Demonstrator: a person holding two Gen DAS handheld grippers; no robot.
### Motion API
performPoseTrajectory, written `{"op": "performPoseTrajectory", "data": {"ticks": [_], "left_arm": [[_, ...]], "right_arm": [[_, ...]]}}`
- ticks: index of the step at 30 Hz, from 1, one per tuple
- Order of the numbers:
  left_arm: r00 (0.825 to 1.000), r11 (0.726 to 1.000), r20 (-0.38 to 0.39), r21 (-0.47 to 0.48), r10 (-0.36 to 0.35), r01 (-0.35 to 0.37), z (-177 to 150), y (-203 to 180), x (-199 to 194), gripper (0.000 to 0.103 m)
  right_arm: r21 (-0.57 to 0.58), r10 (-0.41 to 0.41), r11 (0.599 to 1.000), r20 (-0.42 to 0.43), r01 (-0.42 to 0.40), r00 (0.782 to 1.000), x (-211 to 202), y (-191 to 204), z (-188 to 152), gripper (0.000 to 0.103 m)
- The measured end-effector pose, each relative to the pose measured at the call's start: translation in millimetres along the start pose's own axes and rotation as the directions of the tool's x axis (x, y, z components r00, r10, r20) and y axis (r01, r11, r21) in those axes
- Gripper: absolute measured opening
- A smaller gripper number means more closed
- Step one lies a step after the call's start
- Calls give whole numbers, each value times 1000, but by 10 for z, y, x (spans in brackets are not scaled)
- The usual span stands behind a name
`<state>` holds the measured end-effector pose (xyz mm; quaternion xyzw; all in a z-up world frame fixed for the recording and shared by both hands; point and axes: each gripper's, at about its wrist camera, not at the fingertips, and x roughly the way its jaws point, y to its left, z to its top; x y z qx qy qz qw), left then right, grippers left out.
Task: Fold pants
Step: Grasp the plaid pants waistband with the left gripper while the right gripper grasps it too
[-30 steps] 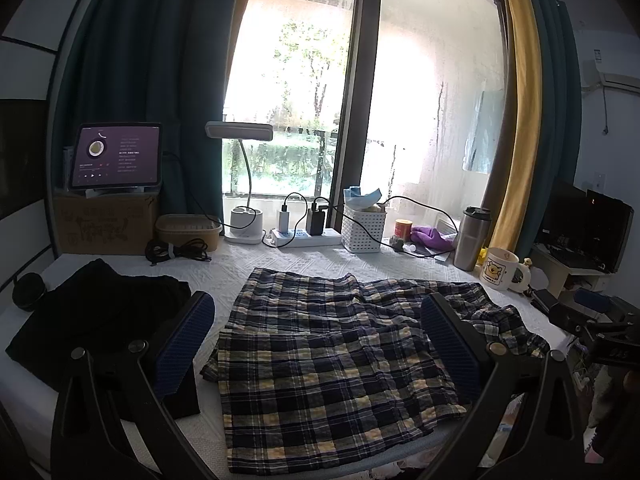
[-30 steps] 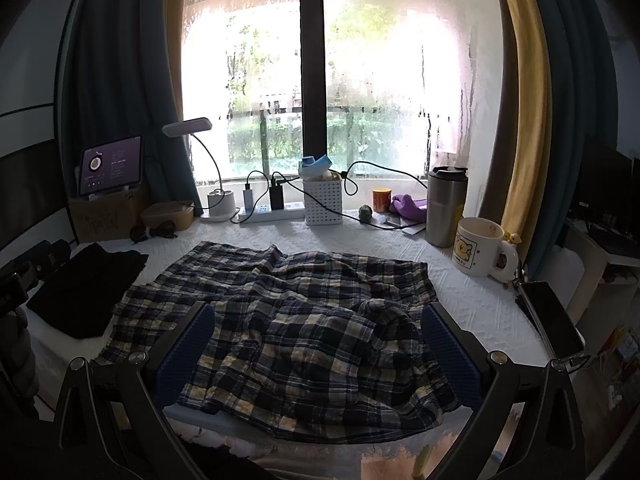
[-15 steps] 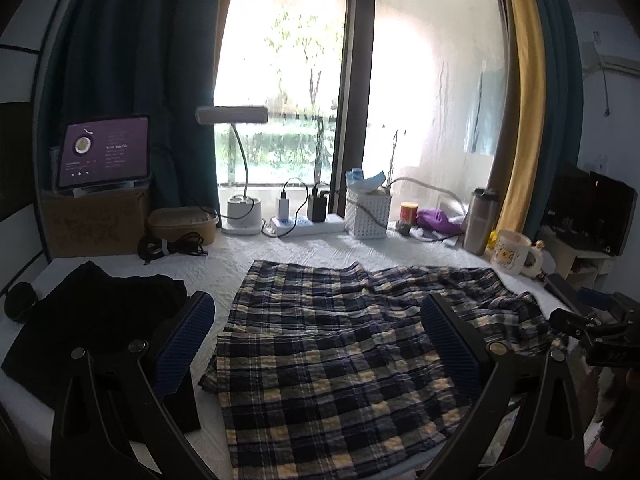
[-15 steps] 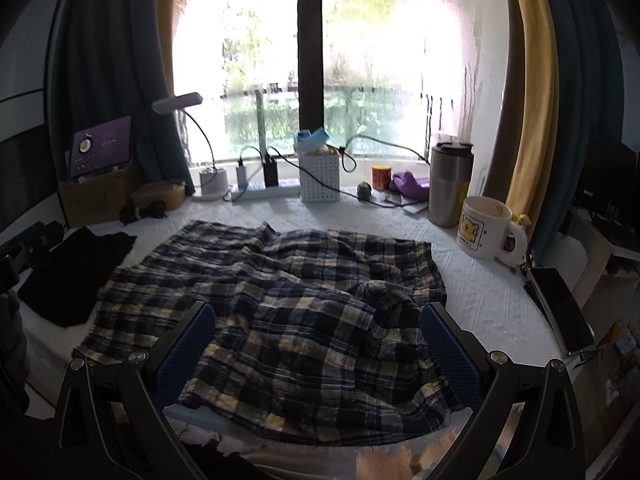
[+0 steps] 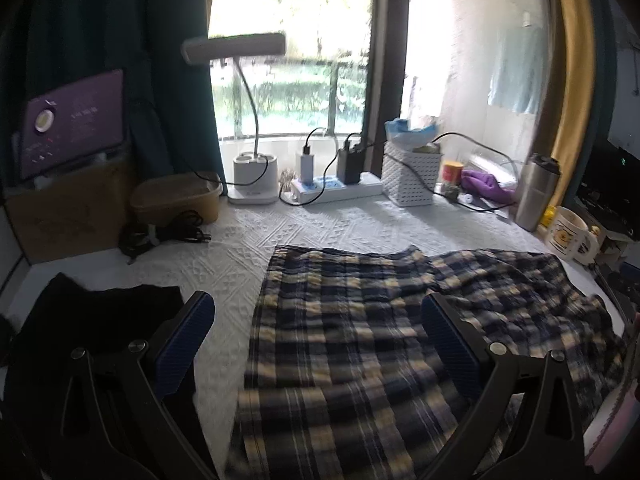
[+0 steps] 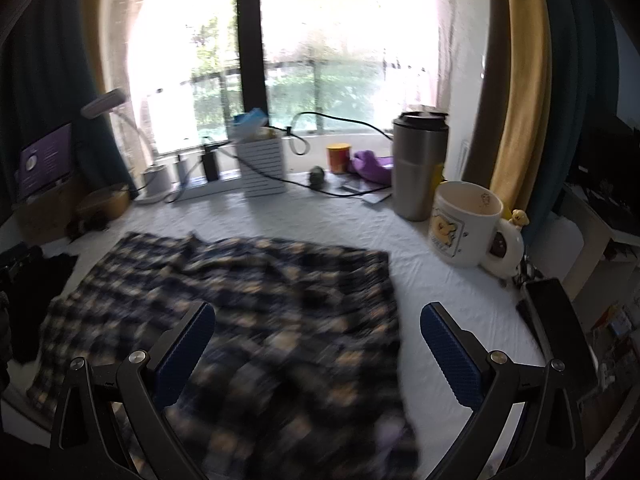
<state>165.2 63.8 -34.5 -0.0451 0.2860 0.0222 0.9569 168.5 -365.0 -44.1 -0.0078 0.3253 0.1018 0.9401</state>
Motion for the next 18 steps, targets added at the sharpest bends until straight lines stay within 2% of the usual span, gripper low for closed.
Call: {"op": "performPoseTrajectory", "data": {"ticks": [4, 6, 8, 12, 14, 16, 17, 18], "left_arm": [[998, 1000, -55, 10, 11, -10, 138, 99, 424, 102], [994, 1000, -112, 16, 15, -14, 164, 133, 702, 102], [986, 1000, -165, 31, 9, -4, 185, 151, 953, 102], [958, 998, -288, 60, 16, 1, 164, 142, 1442, 101], [938, 998, -345, 63, 19, 3, 137, 161, 1626, 101], [923, 996, -385, 80, 3, 30, 100, 164, 1751, 96], [919, 995, -395, 96, 14, 26, 77, 160, 1788, 86], [915, 994, -403, 105, 20, 25, 55, 162, 1828, 82]], "right_arm": [[-26, -23, 999, -21, 22, 1000, 304, -181, 196, 97], [-28, -24, 999, -43, 23, 999, 494, -287, 275, 95], [-31, -20, 999, -70, 18, 997, 643, -359, 315, 89], [-28, 6, 1000, -134, -10, 991, 1011, -500, 375, 81], [-34, 59, 997, -198, -67, 978, 1227, -523, 360, 81], [-53, 68, 995, -240, -83, 968, 1404, -520, 338, 81], [-63, 74, 994, -254, -93, 964, 1478, -511, 331, 81], [-71, 86, 992, -265, -109, 960, 1545, -497, 325, 81]]}}
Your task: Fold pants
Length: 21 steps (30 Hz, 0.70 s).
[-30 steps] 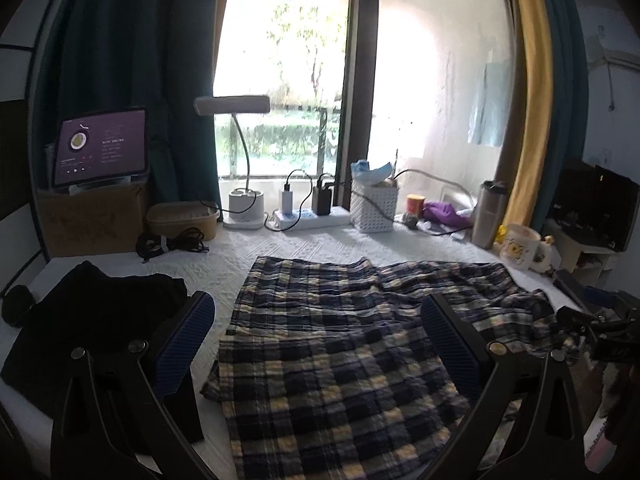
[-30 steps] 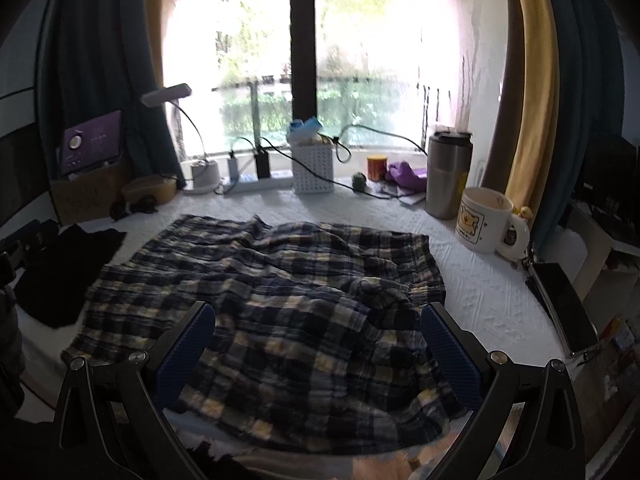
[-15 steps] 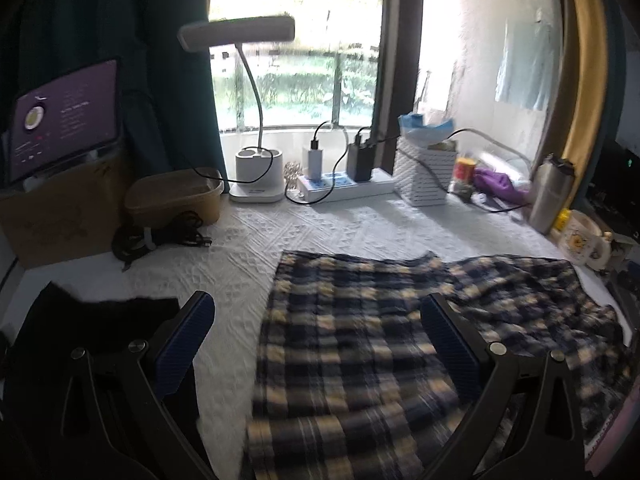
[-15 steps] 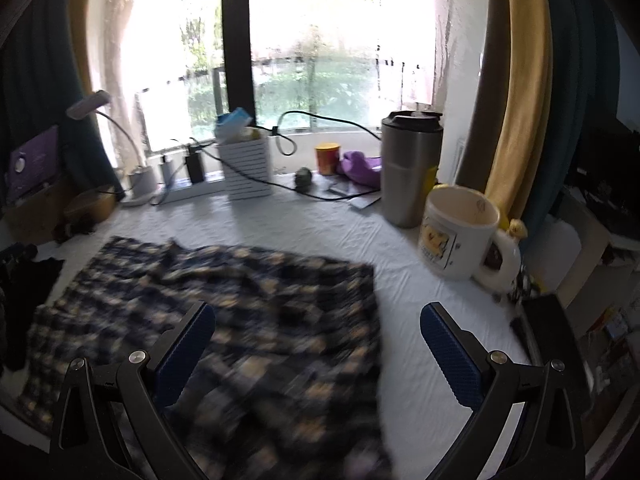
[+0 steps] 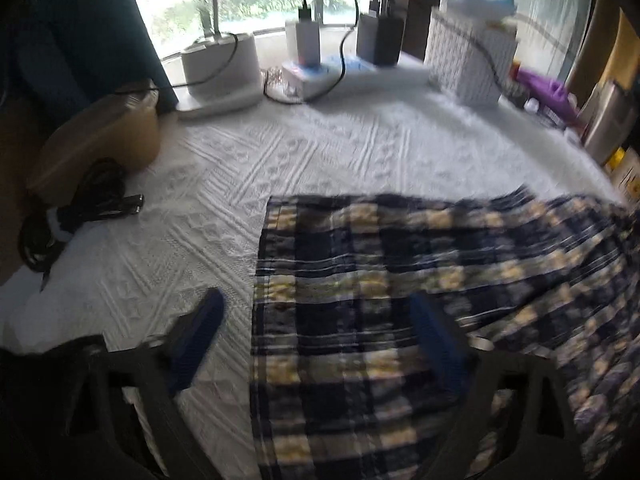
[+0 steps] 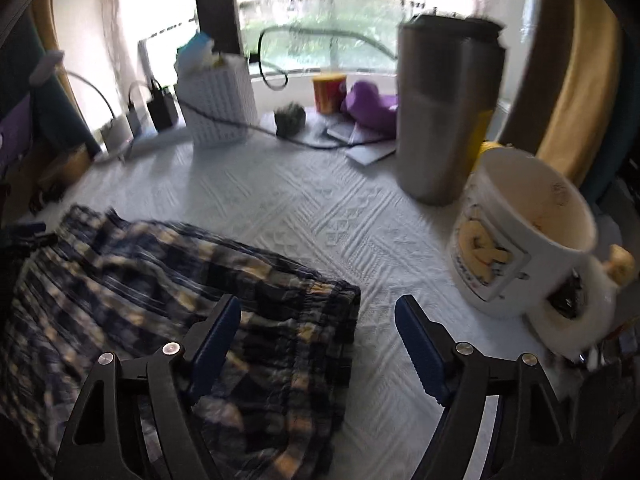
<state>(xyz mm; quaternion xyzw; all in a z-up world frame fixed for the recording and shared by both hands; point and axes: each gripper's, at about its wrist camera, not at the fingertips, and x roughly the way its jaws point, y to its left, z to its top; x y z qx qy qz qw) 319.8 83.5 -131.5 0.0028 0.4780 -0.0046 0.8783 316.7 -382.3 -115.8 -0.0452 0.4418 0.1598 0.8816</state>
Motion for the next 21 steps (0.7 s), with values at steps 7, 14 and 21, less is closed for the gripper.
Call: {"op": "performPoseTrajectory", "data": {"ticks": [7, 14, 21], "left_arm": [[998, 998, 56, 51, -34, 31, -117, -161, -99, 14], [990, 999, 139, 7, 40, -42, -177, 17, -398, 1], [966, 994, 241, -86, 90, -71, -143, 367, -835, 1]], "right_arm": [[-89, 23, 996, -36, -26, 999, 278, 206, 65, 29], [-123, -35, 992, 64, 42, 997, 101, 348, 259, 29], [-170, -31, 983, 215, 69, 976, -179, 599, 697, 29]]}}
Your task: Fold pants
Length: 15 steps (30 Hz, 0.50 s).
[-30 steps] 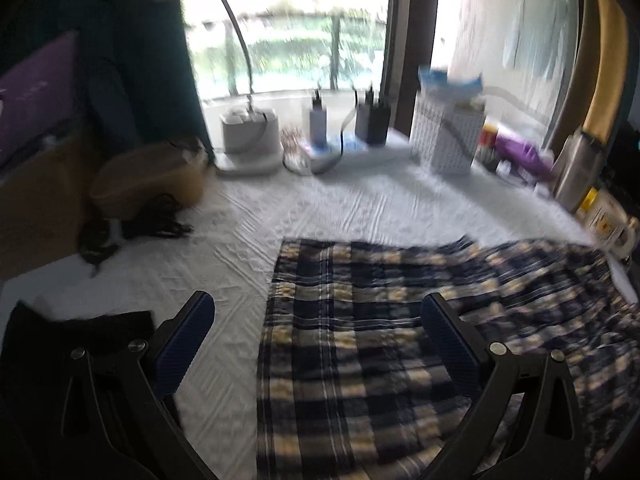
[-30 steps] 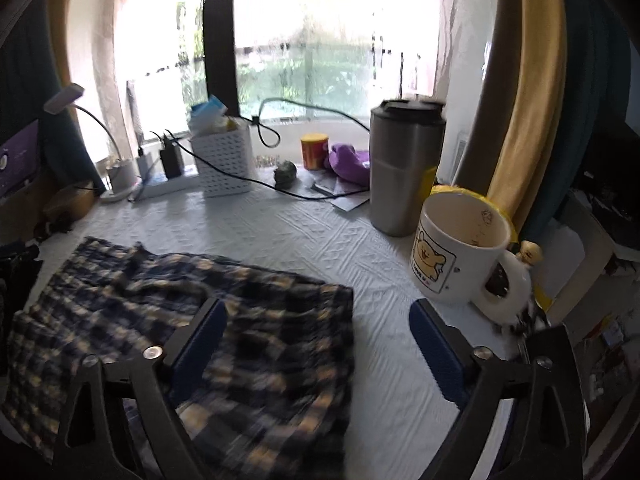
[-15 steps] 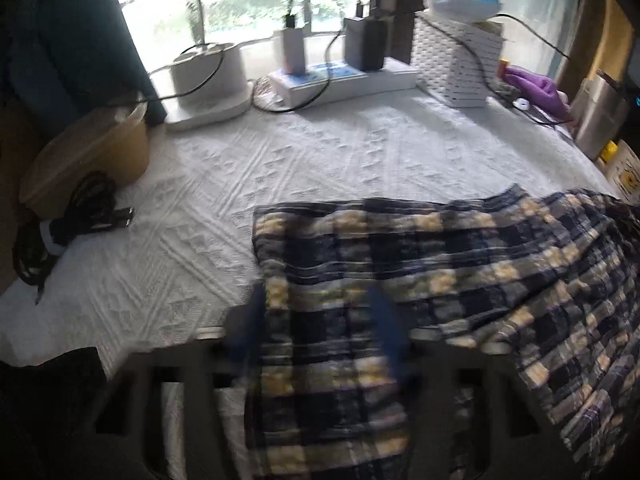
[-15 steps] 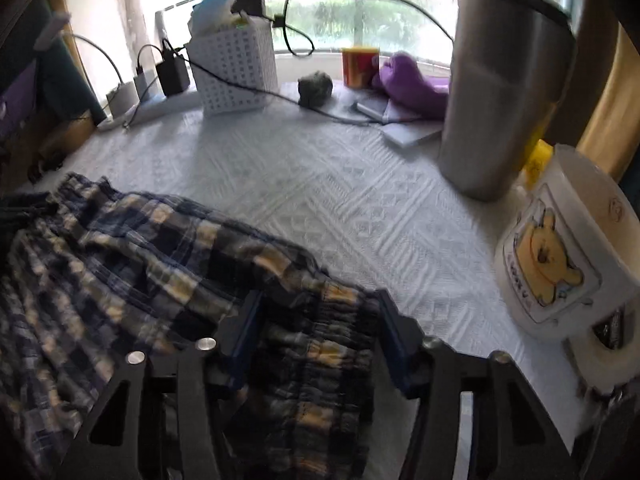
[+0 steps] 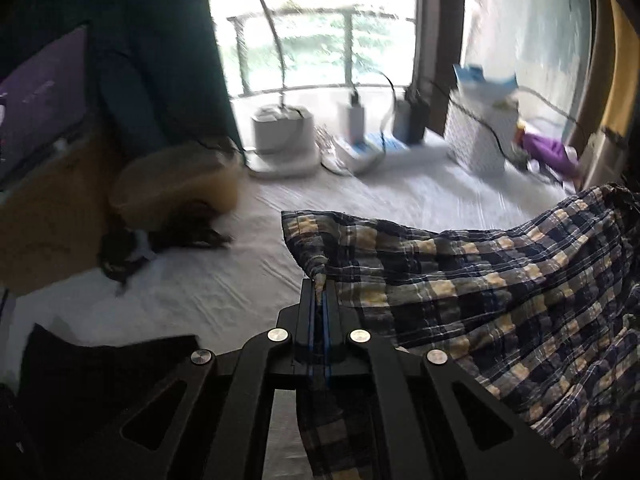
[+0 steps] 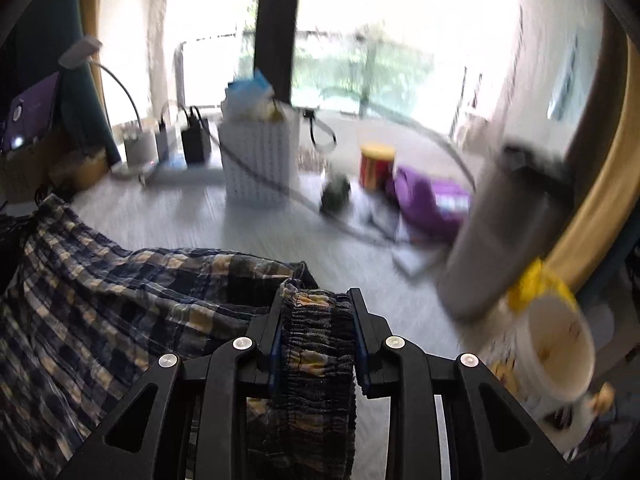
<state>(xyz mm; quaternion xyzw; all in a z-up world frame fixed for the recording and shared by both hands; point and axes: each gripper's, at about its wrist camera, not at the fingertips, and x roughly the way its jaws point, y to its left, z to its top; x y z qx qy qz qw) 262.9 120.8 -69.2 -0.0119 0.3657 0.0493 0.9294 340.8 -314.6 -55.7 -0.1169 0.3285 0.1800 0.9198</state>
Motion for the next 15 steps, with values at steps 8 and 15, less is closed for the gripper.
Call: {"op": "performPoseTrajectory", "data": {"ticks": [8, 15], "left_arm": [[999, 999, 6, -25, 31, -31, 96, 222, 172, 2], [993, 999, -111, -10, 34, -35, -4, 153, 629, 4]], "right_arm": [[-27, -14, 1000, 0, 14, 1000, 400, 49, 244, 29], [-39, -87, 996, -115, 83, 990, 839, 35, 2, 29]]}}
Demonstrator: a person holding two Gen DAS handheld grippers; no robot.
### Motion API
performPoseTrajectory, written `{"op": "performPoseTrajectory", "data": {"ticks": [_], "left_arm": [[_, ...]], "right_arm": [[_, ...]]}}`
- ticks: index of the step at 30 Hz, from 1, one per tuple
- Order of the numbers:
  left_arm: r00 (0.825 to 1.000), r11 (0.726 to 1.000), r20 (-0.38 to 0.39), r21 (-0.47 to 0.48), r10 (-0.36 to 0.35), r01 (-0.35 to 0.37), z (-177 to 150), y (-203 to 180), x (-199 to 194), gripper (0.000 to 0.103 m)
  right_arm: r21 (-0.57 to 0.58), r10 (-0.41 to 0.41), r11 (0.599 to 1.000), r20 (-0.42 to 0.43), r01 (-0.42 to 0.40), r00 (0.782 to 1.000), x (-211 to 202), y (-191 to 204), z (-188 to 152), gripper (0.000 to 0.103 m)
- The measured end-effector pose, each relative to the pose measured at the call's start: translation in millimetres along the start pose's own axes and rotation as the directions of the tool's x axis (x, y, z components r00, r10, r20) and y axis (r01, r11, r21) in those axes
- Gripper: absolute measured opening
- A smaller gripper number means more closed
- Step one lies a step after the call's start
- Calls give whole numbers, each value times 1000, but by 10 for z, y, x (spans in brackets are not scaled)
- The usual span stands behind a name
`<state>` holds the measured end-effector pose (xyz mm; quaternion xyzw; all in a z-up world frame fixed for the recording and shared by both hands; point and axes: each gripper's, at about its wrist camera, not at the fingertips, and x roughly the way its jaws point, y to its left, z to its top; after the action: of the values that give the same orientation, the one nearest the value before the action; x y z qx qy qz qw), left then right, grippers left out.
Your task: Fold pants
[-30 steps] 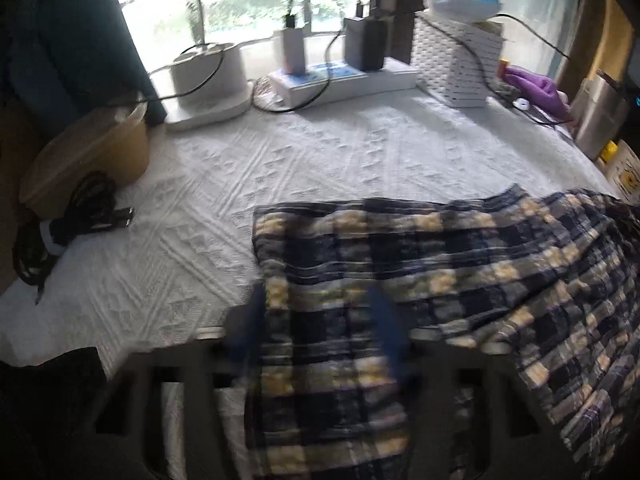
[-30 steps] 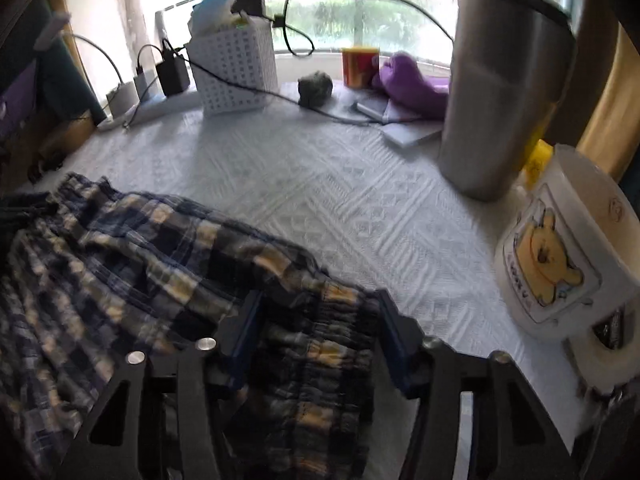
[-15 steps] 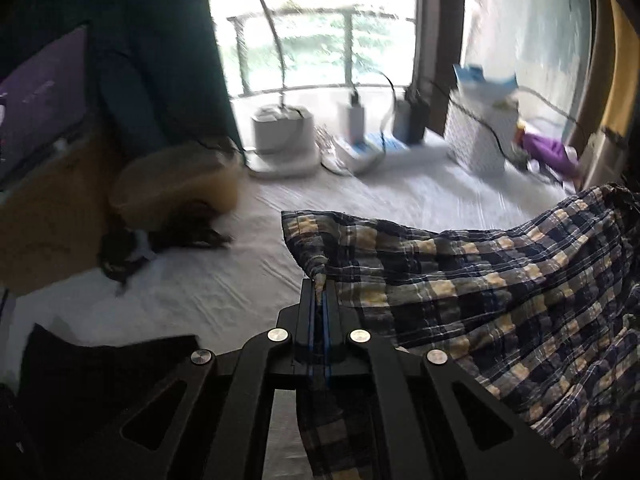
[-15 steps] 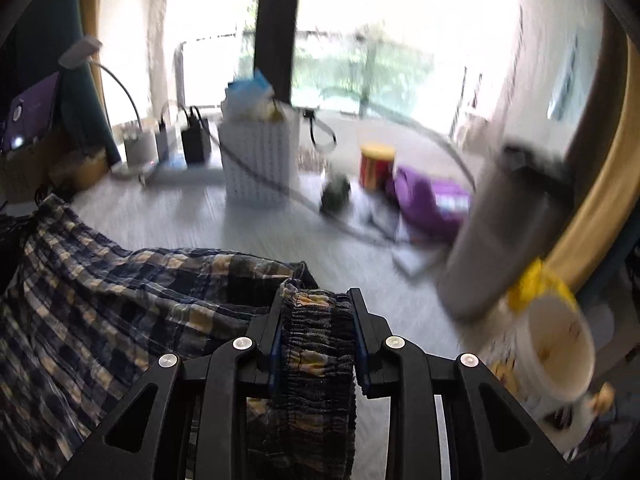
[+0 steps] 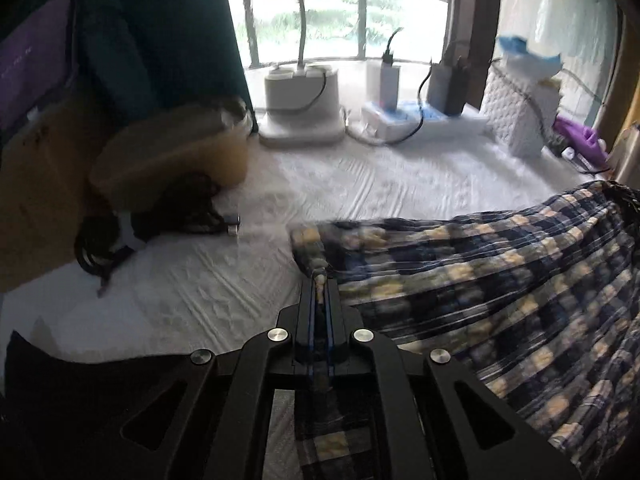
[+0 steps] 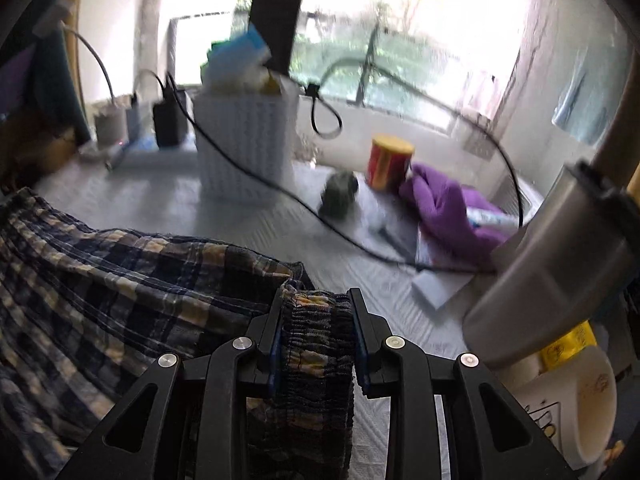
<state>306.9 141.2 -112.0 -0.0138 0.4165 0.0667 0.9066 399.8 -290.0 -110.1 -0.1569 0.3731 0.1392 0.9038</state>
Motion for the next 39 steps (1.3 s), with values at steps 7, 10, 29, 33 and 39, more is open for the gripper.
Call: {"op": "performPoseTrajectory", "data": {"ticks": [7, 10, 29, 33, 39], "left_arm": [[998, 993, -37, -104, 45, -49, -22, 338, -146, 5], [999, 992, -6, -119, 51, -51, -99, 427, -400, 31], [973, 972, -101, -134, -205, 191, -1254, -217, -1078, 54], [981, 982, -100, -102, -169, 159, -1255, -283, -1050, 54], [985, 988, -100, -61, -144, 138, -1250, -308, -1026, 54]], "right_arm": [[23, -81, 997, 26, 80, 996, -190, -234, -136, 68], [26, -86, 996, 51, 85, 995, -498, -319, -269, 68], [111, 249, 964, -71, -241, 966, -874, 49, -1167, 9], [111, 156, 983, -86, -146, 984, -864, -112, -1162, 8], [105, 112, 989, -95, -102, 989, -840, -208, -1222, 8]]}}
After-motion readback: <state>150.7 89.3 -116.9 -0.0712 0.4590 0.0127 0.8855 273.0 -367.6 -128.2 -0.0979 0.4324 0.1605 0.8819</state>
